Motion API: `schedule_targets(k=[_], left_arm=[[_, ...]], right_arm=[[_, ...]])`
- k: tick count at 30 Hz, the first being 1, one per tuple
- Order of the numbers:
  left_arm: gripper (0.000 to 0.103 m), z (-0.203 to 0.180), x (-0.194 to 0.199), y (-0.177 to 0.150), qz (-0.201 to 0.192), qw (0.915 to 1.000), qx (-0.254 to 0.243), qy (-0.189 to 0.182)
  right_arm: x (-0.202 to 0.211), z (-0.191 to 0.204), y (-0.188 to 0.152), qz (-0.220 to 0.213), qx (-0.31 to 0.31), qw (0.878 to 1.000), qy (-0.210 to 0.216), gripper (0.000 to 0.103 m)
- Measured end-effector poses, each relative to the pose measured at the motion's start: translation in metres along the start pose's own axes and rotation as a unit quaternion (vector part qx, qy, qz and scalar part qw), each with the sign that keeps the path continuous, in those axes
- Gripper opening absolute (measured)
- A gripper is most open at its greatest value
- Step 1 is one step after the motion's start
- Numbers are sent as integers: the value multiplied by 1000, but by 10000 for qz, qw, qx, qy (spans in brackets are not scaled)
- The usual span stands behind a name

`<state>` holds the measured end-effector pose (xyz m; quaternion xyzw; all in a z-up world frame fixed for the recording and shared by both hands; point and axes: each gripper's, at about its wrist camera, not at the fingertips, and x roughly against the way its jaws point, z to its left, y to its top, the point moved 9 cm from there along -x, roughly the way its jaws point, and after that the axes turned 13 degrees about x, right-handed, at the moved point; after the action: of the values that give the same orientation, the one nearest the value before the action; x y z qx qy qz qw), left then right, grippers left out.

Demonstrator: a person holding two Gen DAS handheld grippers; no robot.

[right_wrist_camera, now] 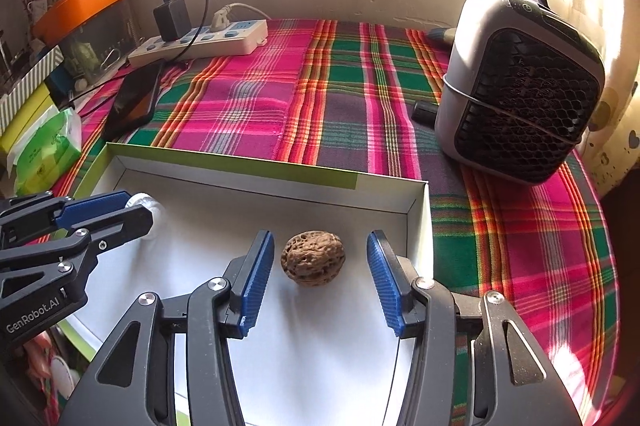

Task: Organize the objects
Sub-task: 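Open both grippers to drop the roll and walnut into the box, then move the left gripper to the black holed disc while the right withdraws from the box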

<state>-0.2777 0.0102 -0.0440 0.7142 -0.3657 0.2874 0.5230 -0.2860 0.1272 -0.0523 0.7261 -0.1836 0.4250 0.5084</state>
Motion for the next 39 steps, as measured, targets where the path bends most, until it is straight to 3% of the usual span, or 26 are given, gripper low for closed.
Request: schedule_targets(k=[15,39], left_arm=[[24,7,45,-15,-397,9992,62,-33],[24,32,101,-74,-714,9971,260,24]], right_arm=[[44,12,-14,-389,-176,9991,-4,50],[94,51,-62,-691,-183,9974,76,50]])
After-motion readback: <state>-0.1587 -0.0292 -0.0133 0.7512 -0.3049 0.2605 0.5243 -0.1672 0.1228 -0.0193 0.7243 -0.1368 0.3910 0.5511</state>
